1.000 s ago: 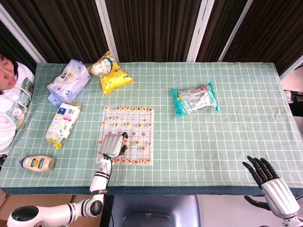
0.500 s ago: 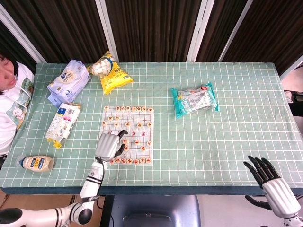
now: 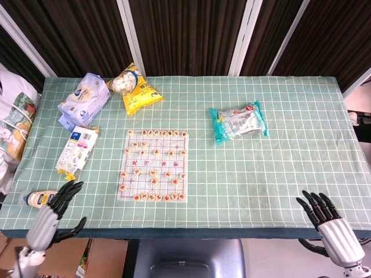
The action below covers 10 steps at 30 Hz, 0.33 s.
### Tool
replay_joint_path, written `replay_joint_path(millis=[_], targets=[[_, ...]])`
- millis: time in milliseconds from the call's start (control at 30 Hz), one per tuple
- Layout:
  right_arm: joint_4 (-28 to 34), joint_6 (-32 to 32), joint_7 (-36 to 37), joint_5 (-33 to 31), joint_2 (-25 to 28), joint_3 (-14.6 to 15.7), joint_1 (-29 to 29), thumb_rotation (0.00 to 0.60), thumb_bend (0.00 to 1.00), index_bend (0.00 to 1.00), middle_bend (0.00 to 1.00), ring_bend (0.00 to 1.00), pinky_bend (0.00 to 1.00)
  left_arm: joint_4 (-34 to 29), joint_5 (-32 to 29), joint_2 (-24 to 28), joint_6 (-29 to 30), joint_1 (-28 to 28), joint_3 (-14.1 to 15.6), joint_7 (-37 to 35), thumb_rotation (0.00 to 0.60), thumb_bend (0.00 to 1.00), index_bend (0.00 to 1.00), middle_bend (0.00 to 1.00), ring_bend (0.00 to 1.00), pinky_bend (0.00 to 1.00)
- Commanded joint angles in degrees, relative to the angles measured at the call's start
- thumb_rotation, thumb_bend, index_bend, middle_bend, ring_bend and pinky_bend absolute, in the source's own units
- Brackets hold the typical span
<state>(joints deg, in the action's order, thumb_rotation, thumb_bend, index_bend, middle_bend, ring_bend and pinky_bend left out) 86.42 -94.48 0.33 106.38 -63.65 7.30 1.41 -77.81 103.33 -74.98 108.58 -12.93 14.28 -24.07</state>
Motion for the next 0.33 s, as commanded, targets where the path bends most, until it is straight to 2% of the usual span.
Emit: replay_joint_path(millis=[33, 200, 333], targets=[[0.2, 0.2, -0.5, 0.3, -0.2, 0.1, 0.0, 0.600, 0.25, 0.00, 0.00, 0.00, 0.00, 4.2, 2.8, 4.0, 1.6, 3.5, 2.9, -3.9, 0.600, 0.39, 0.00, 0.02, 0.00, 0.18], [0.0, 0.3, 0.1, 0.3, 0.1, 0.2, 0.0, 0.600, 0.25, 0.00, 0.00, 0.00, 0.00, 2.3, 2.6, 5.4, -2.8, 3.3, 2.6, -1.1, 0.600, 0.38, 0.00, 0.01, 0.00, 0.16], [-0.3, 0.1, 0.9, 0.0, 0.3, 0.1, 0.0, 0.600, 0.25, 0.00, 0.00, 0.00, 0.00, 1.1, 3.1, 5.9, -3.8, 3.6, 1.9, 0.6, 0.600, 0.37, 0.00, 0.01, 0.00, 0.16]])
